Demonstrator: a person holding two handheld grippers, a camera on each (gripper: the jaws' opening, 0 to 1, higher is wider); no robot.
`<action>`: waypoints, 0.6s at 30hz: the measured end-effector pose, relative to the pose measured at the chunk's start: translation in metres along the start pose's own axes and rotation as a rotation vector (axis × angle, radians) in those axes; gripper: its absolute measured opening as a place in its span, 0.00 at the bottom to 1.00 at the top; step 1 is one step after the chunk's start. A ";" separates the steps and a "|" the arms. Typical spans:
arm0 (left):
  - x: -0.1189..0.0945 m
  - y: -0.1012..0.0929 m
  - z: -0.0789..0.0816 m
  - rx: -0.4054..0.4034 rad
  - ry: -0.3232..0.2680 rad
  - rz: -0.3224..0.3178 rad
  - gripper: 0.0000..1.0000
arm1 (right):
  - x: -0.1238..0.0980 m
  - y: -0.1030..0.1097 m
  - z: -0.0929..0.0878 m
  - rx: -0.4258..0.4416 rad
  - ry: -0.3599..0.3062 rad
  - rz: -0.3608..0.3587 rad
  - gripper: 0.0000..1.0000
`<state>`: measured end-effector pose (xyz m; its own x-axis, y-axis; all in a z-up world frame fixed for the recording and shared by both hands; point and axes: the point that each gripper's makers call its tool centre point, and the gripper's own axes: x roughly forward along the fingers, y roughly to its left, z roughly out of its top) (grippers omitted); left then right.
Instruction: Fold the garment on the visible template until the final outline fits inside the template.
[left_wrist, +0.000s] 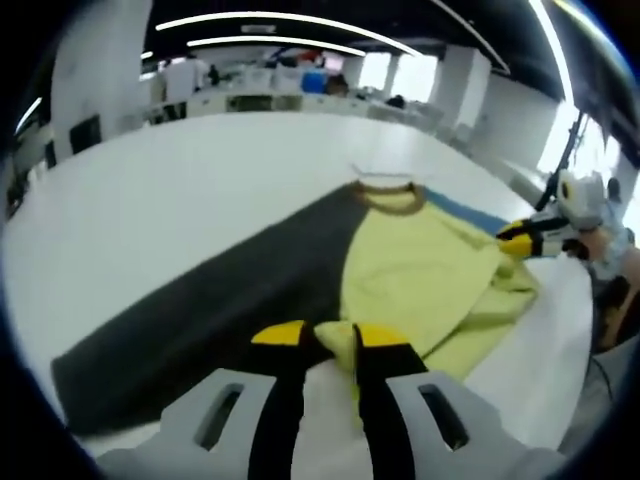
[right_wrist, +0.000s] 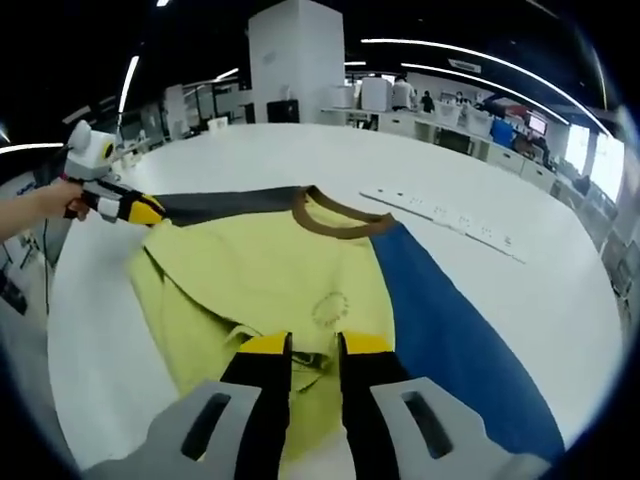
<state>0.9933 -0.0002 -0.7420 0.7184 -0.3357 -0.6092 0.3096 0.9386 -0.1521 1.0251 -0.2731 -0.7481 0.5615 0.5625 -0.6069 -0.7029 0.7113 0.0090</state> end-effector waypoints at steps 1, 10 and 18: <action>-0.003 -0.002 0.004 0.008 -0.009 -0.003 0.21 | -0.002 0.002 0.001 0.001 -0.001 0.004 0.28; -0.021 -0.015 0.015 0.065 -0.015 -0.063 0.35 | -0.025 0.012 0.014 -0.015 -0.024 0.011 0.57; -0.043 -0.031 0.020 0.147 -0.012 -0.095 0.45 | -0.041 0.016 0.013 -0.049 -0.019 0.006 0.66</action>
<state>0.9653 -0.0166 -0.6958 0.6886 -0.4243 -0.5881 0.4635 0.8812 -0.0930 0.9961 -0.2791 -0.7128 0.5648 0.5749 -0.5920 -0.7268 0.6863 -0.0269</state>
